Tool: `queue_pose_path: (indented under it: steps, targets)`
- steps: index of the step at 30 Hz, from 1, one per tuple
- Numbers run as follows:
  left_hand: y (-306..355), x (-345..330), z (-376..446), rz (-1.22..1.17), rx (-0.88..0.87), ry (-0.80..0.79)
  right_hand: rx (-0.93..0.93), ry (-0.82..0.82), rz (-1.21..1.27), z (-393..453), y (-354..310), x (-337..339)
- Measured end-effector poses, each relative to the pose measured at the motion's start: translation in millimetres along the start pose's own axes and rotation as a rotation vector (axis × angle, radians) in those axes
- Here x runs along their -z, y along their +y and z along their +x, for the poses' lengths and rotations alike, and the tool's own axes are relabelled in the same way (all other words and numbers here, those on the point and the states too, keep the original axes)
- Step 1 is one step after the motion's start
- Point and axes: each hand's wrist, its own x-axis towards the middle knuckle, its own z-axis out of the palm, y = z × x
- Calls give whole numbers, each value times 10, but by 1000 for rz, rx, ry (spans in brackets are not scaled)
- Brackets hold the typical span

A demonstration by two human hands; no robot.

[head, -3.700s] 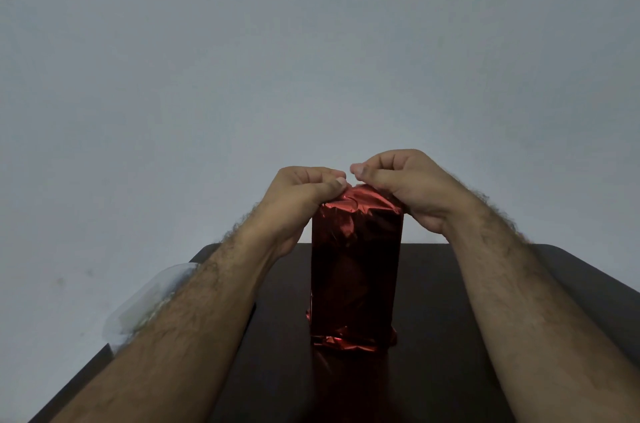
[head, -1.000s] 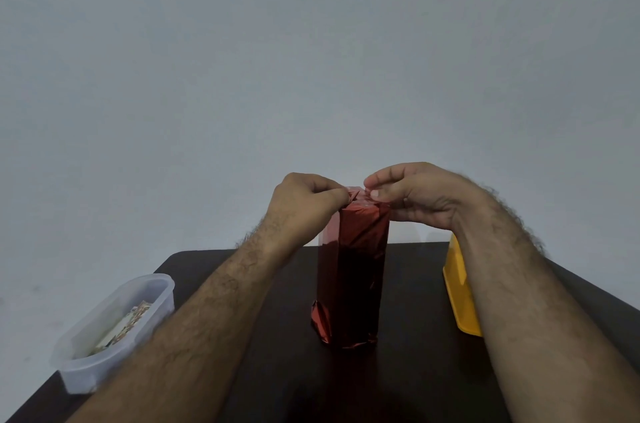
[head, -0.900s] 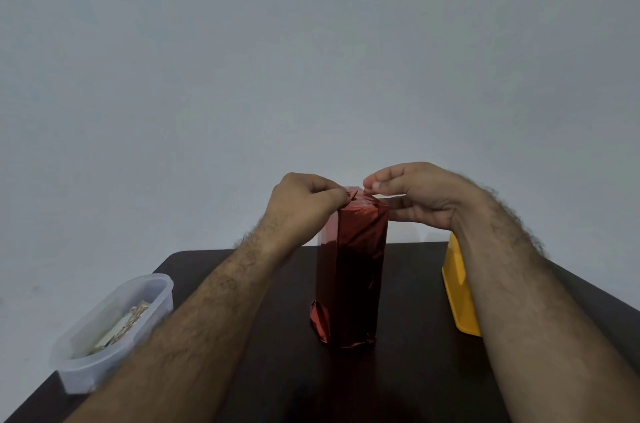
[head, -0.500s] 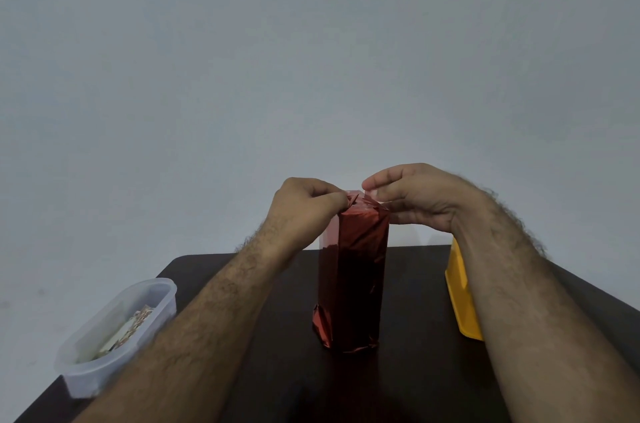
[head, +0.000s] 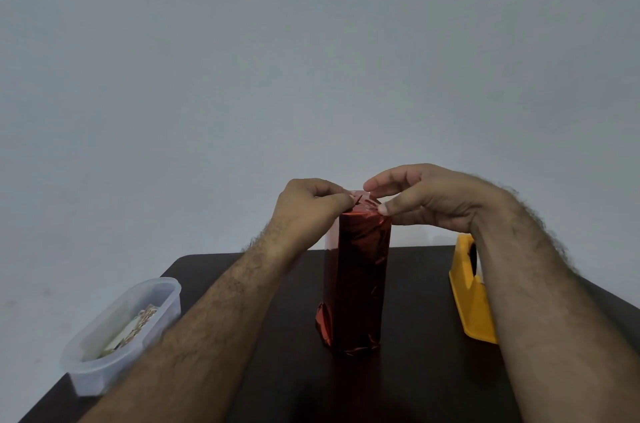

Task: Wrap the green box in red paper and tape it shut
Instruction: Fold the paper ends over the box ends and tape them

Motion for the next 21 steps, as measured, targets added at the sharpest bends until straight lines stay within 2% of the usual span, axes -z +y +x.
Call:
queue_pose_path:
  steps: [6, 10, 15, 21]
  targets:
    - [-16, 4, 9, 3, -4, -4, 42, -44, -193, -63, -17, 29]
    - [-19, 5, 9, 3, -12, -15, 96, 16, -301, -57, -25, -7]
    - [-46, -6, 15, -13, -14, -12, 100, 54, -198, -33, -38, -54]
    - [-39, -62, 9, -26, -27, -22, 75, 288, -148, 108, 22, -109]
